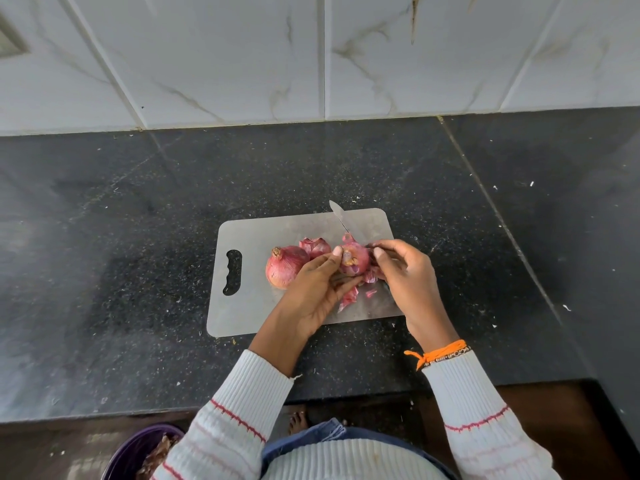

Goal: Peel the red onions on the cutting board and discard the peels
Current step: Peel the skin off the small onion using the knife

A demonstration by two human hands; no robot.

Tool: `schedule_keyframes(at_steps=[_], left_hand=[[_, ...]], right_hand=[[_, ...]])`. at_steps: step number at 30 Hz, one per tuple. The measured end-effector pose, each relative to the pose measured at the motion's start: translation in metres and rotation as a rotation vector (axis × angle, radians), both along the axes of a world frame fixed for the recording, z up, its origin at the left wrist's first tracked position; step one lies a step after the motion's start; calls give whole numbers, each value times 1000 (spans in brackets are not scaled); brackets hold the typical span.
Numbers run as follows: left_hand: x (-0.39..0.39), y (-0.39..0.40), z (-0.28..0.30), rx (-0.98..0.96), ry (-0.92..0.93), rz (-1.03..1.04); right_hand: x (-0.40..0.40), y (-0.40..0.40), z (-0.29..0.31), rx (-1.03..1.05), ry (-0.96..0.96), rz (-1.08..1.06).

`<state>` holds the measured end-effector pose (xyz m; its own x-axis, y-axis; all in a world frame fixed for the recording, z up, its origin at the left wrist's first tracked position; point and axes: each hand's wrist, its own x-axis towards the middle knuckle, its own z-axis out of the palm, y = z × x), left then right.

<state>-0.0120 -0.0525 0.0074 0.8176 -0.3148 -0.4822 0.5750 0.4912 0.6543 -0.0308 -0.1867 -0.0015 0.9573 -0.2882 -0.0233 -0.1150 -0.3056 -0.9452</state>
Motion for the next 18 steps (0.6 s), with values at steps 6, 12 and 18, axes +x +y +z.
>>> schedule_keyframes(at_steps=[6, 12, 18], left_hand=[[-4, 3, 1, 39, -5, -13], [-6, 8, 3, -4, -25, -52], [-1, 12, 2, -58, 2, 31]], right_hand=[[-3, 3, 9, 229, -13, 107], [0, 0, 6, 144, -40, 31], [1, 0, 2, -157, -1, 10]])
